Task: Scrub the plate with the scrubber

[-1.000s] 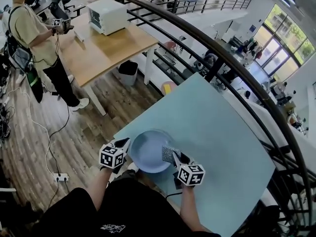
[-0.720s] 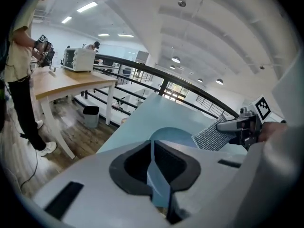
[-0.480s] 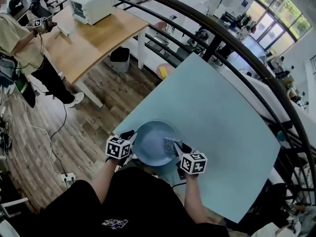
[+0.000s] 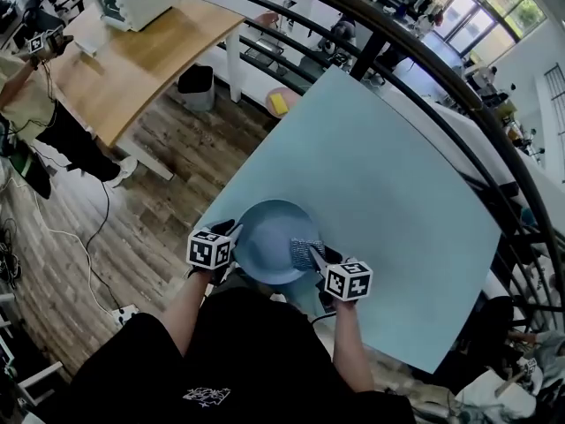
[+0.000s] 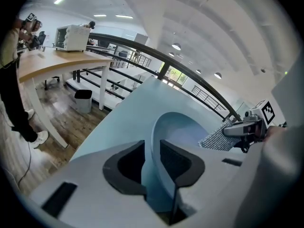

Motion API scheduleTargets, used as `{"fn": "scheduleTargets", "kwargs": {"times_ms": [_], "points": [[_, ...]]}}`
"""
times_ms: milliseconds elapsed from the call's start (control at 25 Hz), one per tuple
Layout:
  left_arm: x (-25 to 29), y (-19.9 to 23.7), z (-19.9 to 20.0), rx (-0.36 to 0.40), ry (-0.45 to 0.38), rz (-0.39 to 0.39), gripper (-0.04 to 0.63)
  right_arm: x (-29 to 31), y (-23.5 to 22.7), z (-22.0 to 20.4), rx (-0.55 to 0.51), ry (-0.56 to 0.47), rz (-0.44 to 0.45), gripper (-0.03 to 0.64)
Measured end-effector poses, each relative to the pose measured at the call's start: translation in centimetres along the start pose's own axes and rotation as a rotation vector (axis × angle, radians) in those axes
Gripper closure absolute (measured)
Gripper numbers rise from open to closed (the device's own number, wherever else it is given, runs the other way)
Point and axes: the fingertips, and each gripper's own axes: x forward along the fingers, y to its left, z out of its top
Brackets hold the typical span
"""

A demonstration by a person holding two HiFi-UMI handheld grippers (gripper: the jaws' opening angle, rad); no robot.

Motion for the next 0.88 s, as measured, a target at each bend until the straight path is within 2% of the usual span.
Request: {"fn": "scheduleTargets", "kwargs": {"times_ms": [200, 440, 640, 880], "points": [[0.6, 0.3, -0.2, -0.012, 0.018, -0.003, 0.512, 0.0, -0.6, -0.8, 0.039, 0.017, -0.009, 0.534], [1.2, 0.3, -0.3, -0.063, 0.026, -0.012, 0.569, 0.2, -1.0, -1.2, 0.048, 0.032, -0.033, 0.532], [1.6, 0.4, -0.1, -0.088, 0.020, -0.004, 0.572, 0.6, -1.1, -1.8, 0.048, 0.035, -0.049, 0.532], [1.7, 0.7, 0.0, -0.119, 0.010, 0.011, 0.572, 1.5, 0.8, -2.6, 0.030, 0.039, -0.025, 0.531]]}}
